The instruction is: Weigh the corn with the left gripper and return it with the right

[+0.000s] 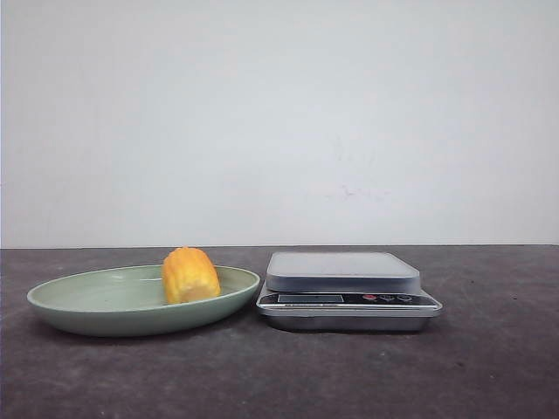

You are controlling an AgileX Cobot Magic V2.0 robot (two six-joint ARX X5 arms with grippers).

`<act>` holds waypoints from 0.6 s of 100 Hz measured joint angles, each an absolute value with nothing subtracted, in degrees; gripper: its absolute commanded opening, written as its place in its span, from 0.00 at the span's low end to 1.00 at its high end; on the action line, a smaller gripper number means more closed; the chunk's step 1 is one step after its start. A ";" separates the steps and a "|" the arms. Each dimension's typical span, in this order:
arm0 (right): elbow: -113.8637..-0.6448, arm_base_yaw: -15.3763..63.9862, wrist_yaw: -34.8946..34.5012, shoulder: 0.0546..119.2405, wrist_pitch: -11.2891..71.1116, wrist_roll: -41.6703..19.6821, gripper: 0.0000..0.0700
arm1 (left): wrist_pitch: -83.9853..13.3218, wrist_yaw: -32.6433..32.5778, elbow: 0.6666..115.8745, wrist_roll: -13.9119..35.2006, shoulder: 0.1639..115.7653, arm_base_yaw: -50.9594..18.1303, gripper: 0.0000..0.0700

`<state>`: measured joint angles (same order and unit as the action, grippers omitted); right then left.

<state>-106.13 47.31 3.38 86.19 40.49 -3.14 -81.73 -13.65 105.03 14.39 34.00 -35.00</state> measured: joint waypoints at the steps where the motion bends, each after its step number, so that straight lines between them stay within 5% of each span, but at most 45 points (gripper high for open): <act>1: -106.13 47.33 3.73 85.78 40.49 -2.61 0.02 | -81.73 -13.65 105.03 14.39 34.00 -35.00 0.00; 31: -106.02 47.24 4.93 75.20 40.12 6.68 0.02 | -81.73 -13.65 105.03 14.39 34.00 -35.00 0.00; 60: -105.86 46.89 4.69 73.95 38.35 8.60 0.02 | -81.73 -13.65 105.03 14.39 34.00 -35.00 0.00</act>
<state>-105.86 46.89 4.69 73.95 38.35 8.60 -81.73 -13.65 105.03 14.39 34.00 -35.00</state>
